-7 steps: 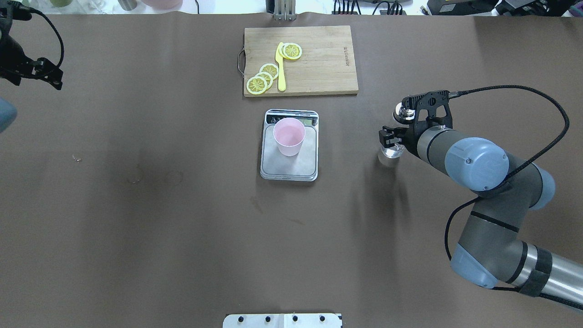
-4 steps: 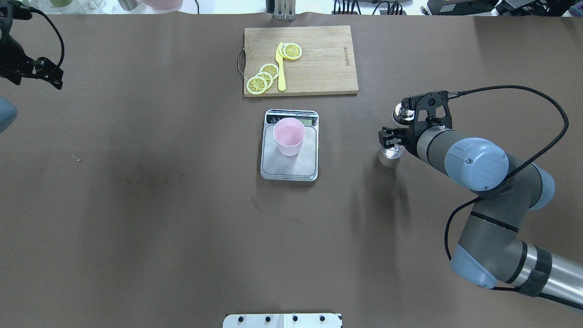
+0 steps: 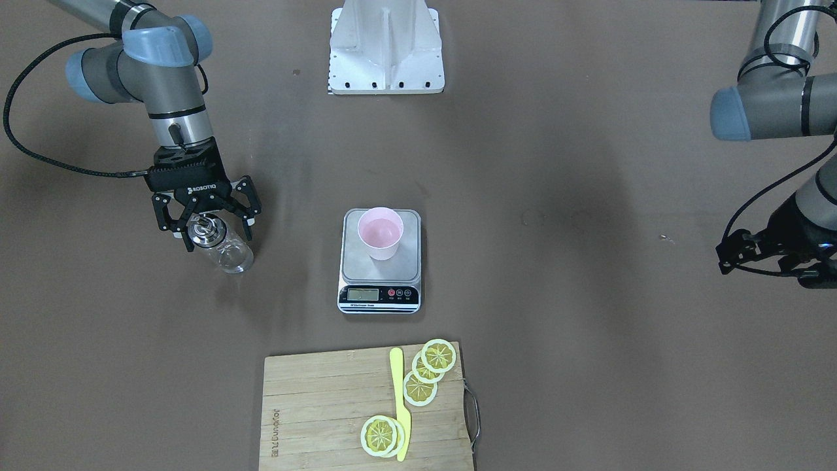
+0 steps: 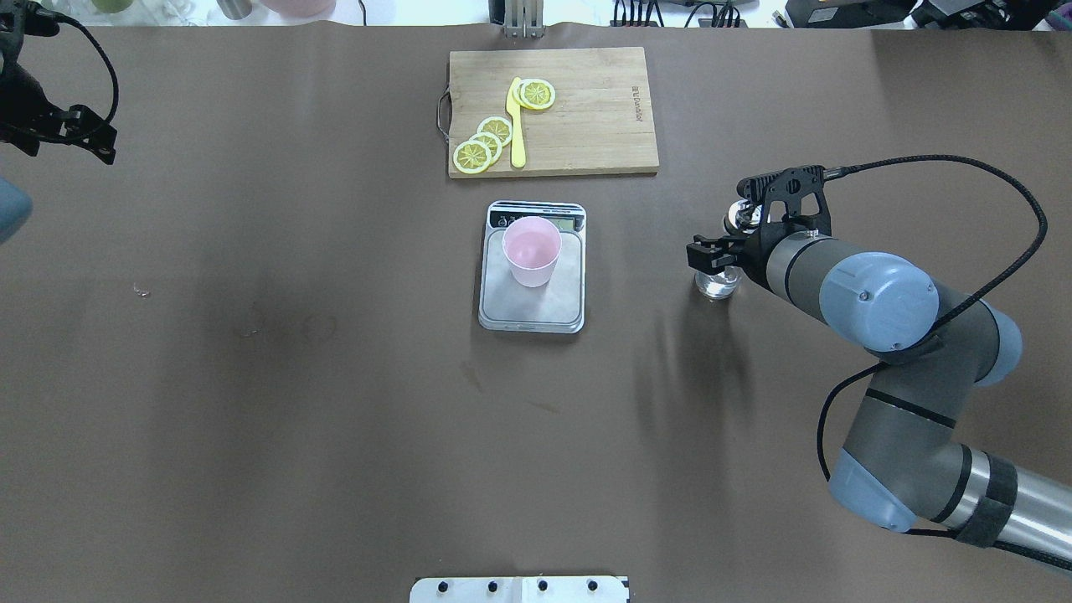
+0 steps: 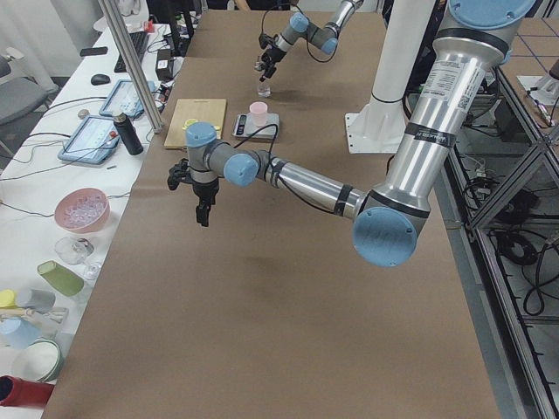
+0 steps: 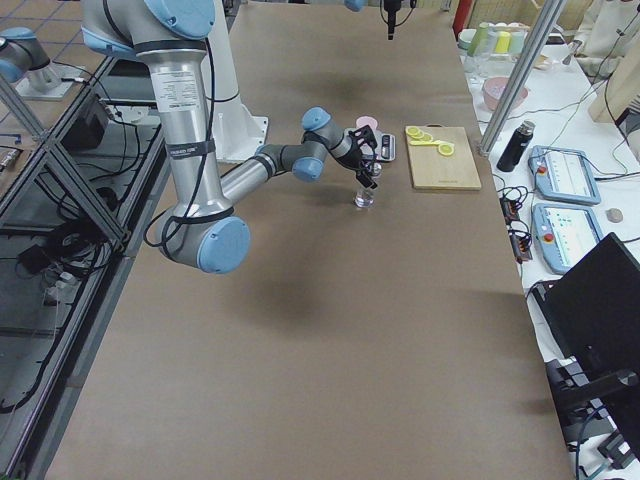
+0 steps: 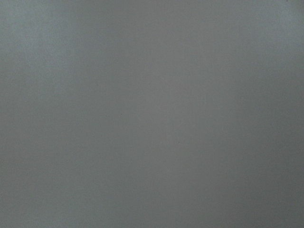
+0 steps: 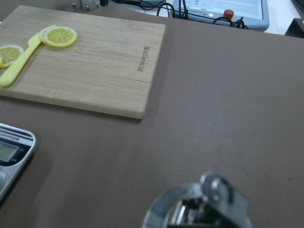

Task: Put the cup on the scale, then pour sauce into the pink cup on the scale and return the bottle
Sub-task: 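Lower the sauce bottle onto the table with the right gripper, then open the right gripper and withdraw it from the bottle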

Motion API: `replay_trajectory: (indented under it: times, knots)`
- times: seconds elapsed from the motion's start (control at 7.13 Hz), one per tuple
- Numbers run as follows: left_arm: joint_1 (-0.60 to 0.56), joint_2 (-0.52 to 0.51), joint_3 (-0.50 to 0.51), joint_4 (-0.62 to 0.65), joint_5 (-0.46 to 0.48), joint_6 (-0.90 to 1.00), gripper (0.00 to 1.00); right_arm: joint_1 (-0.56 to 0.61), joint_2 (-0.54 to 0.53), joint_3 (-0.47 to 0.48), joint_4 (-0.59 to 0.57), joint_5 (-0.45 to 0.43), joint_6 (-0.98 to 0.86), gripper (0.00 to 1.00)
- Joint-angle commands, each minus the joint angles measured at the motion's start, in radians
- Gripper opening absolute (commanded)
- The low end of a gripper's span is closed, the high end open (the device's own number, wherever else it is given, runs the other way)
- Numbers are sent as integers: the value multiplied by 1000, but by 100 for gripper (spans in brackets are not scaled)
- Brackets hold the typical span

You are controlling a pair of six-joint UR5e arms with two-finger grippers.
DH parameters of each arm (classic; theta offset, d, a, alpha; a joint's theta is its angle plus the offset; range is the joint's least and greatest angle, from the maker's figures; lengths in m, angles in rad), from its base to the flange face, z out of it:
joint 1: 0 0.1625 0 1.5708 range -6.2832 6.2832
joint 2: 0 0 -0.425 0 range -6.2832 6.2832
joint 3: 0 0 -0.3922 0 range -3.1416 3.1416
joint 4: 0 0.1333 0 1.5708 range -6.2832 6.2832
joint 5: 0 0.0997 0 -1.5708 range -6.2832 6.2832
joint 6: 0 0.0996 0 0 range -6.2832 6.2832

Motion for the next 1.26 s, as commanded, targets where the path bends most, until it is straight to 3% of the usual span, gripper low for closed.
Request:
replay_trajectory:
  times: [0.0,0.56,0.84,1.12]
  knots:
    - [0,0,0,0,-1,0,98,1,-31,56,-4,17,4,100]
    - [0,0,9,-2,-1,0,98,3,-158,184,-13,58,6,100]
    - [0,0,6,-2,-1,0,98,94,-225,326,-96,232,6,100]
    - [0,2,5,-2,1,0,98,305,-204,411,-242,506,-10,100]
